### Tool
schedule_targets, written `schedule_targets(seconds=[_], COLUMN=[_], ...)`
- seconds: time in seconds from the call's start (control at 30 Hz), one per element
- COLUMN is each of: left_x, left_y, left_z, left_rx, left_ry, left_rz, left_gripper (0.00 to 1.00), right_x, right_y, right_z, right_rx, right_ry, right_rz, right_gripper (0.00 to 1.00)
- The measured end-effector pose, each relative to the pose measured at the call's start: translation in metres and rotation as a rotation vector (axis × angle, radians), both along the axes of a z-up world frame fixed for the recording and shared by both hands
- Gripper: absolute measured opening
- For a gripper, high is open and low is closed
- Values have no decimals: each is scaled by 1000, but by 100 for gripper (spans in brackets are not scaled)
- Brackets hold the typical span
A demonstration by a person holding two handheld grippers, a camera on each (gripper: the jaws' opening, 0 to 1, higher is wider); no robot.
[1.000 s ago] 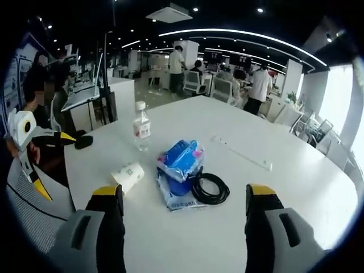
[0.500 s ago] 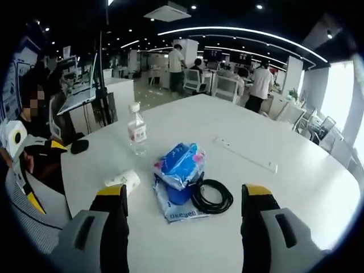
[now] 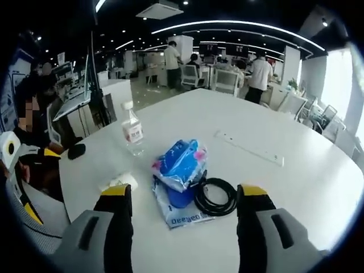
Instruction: Arrange the tabletop items into an orderly group along one side of the table until the central work area is clear of visible clutter.
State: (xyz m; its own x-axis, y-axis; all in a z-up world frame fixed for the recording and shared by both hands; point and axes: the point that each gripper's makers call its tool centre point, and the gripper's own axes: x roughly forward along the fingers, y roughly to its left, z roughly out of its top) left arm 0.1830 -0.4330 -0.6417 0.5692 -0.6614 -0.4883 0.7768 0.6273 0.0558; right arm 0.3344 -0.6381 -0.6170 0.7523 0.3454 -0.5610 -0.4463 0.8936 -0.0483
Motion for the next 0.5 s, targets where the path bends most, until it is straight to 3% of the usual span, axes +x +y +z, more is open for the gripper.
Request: schedule_targets(seconds=[0.5], left_x=[2], left_y=[4], left_z=[-4], left_rx=[16], left_ry=[11], left_rz=[18], left_gripper=[99], right_x=[21], right_y=[15], right_z=[-15], right_rx=[-44], right_ry=[16], right_rz=[33], right_gripper=[63])
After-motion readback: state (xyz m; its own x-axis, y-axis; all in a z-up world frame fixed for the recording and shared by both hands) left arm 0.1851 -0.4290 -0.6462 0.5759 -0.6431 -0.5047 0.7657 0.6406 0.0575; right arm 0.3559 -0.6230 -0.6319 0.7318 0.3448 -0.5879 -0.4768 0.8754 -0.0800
